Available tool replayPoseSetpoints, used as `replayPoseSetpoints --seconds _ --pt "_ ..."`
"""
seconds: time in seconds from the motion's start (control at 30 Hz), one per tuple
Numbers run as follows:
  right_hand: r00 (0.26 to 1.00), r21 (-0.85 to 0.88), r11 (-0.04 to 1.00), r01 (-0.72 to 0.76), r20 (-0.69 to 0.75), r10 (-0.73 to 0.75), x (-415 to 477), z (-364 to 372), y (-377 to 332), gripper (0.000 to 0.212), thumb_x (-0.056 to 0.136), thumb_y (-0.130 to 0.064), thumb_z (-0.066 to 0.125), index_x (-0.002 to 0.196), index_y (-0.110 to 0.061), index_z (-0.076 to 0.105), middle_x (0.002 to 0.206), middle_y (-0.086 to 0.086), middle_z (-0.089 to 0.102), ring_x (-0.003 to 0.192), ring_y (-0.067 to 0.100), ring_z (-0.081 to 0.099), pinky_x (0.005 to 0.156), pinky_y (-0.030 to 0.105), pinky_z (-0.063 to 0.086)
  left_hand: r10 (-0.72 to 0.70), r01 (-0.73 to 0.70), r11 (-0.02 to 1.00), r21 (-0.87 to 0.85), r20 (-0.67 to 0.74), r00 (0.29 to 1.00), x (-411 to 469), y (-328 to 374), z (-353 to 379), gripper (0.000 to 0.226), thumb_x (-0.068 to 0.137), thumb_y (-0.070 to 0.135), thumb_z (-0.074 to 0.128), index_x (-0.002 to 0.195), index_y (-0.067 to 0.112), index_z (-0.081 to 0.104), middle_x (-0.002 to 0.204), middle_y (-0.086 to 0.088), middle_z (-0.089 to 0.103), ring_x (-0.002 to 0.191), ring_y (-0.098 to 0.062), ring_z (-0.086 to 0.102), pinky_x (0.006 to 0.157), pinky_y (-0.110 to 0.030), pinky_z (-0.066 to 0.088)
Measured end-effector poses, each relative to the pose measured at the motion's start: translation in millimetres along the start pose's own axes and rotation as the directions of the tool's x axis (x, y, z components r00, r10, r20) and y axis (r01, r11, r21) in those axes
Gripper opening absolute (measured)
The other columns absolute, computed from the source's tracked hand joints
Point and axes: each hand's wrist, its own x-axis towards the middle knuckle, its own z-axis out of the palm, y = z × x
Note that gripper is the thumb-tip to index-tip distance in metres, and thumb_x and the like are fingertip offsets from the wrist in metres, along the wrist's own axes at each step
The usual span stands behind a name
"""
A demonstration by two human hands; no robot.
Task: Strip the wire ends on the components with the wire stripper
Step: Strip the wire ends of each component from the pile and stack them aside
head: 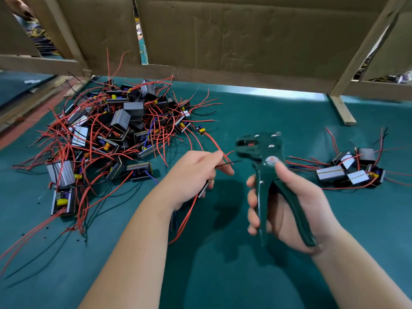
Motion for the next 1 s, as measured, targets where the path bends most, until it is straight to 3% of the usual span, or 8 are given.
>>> replayPoseSetpoints --seconds 0.3,0.4,0.5,0.57,0.67,0.77,0.87,1.0 --pt "0.968 0.153 0.959 0.238 0.047 -0.247 1.9 -7.8 2.6 0.043 0.068 -0.029 0.062 0.101 -0.002 0.066 0.109 0.025 0.062 0.070 0.039 0.062 0.066 0.051 0.055 0.199 -0.211 0.973 -0.093 -0.118 0.973 -0.2 4.8 9.5 0.026 0.104 0.019 0.035 0.091 0.017 0.057 0.051 0.013 0.044 0.062 -0.006 0.058 0.066 -0.013 0.044" --pt "0.960 0.136 0.977 0.166 0.202 -0.192 1.7 -3.5 8.7 0.062 0.057 -0.031 0.082 0.108 0.001 0.067 0.096 0.030 0.059 0.072 0.042 0.062 0.070 0.055 0.052 0.184 -0.238 0.927 -0.290 -0.203 0.962 -0.6 7.7 22.9 0.024 0.105 0.015 0.032 0.090 0.014 0.051 0.055 0.011 0.045 0.066 -0.008 0.059 0.059 -0.013 0.046" --pt "0.941 0.054 0.995 0.085 0.325 -0.098 0.9 1.1 15.1 0.072 0.061 -0.030 0.082 0.120 0.005 0.058 0.081 0.032 0.059 0.073 0.044 0.062 0.072 0.057 0.050 0.077 -0.215 0.756 -0.618 -0.242 0.967 0.0 12.3 33.1 0.023 0.105 0.019 0.032 0.088 0.015 0.048 0.060 0.005 0.046 0.057 -0.009 0.052 0.039 -0.019 0.040" --pt "0.927 -0.026 0.998 0.064 0.372 -0.050 -0.1 4.8 18.2 0.071 0.065 -0.030 0.080 0.123 0.002 0.057 0.081 0.032 0.058 0.074 0.043 0.062 0.074 0.056 0.049 0.012 -0.200 0.733 -0.651 -0.280 0.960 0.3 12.6 33.5 0.025 0.105 0.023 0.034 0.084 0.018 0.048 0.065 0.002 0.050 0.047 -0.008 0.047 0.036 -0.013 0.031" --pt "0.948 -0.067 0.994 0.086 0.311 -0.061 2.0 8.5 20.8 0.070 0.064 -0.021 0.077 0.126 0.001 0.055 0.083 0.033 0.057 0.071 0.043 0.061 0.073 0.058 0.048 -0.004 -0.212 0.792 -0.572 -0.353 0.936 3.2 10.6 29.3 0.031 0.104 0.025 0.037 0.078 0.023 0.053 0.077 -0.003 0.057 0.055 -0.013 0.051 0.041 -0.019 0.036" --pt "0.972 -0.009 0.987 0.158 0.178 -0.154 4.3 4.6 18.6 0.068 0.063 -0.014 0.067 0.125 0.007 0.052 0.082 0.032 0.056 0.068 0.043 0.061 0.067 0.057 0.051 0.060 -0.315 0.802 -0.507 -0.456 0.888 9.4 6.3 19.4 0.034 0.103 0.017 0.037 0.078 0.021 0.059 0.082 0.001 0.061 0.080 -0.016 0.052 0.071 -0.034 0.044" --pt "0.955 0.036 0.956 0.292 0.048 -0.294 3.1 -2.2 8.5 0.056 0.064 -0.006 0.059 0.119 0.005 0.056 0.081 0.027 0.060 0.065 0.041 0.062 0.064 0.055 0.053 0.135 -0.357 0.864 -0.354 -0.522 0.842 11.9 3.5 8.8 0.028 0.103 0.012 0.038 0.087 0.019 0.059 0.093 0.004 0.062 0.091 -0.013 0.053 0.082 -0.028 0.038" --pt "0.836 0.008 0.850 0.527 -0.184 -0.517 0.7 -14.7 -5.9 0.040 0.072 -0.008 0.057 0.112 -0.003 0.052 0.083 0.011 0.065 0.069 0.039 0.064 0.066 0.051 0.056 0.322 -0.399 0.915 0.055 -0.695 0.643 6.7 0.6 -6.3 0.015 0.094 0.009 0.049 0.106 0.016 0.053 0.105 0.003 0.055 0.099 -0.007 0.054 0.092 -0.024 0.042"
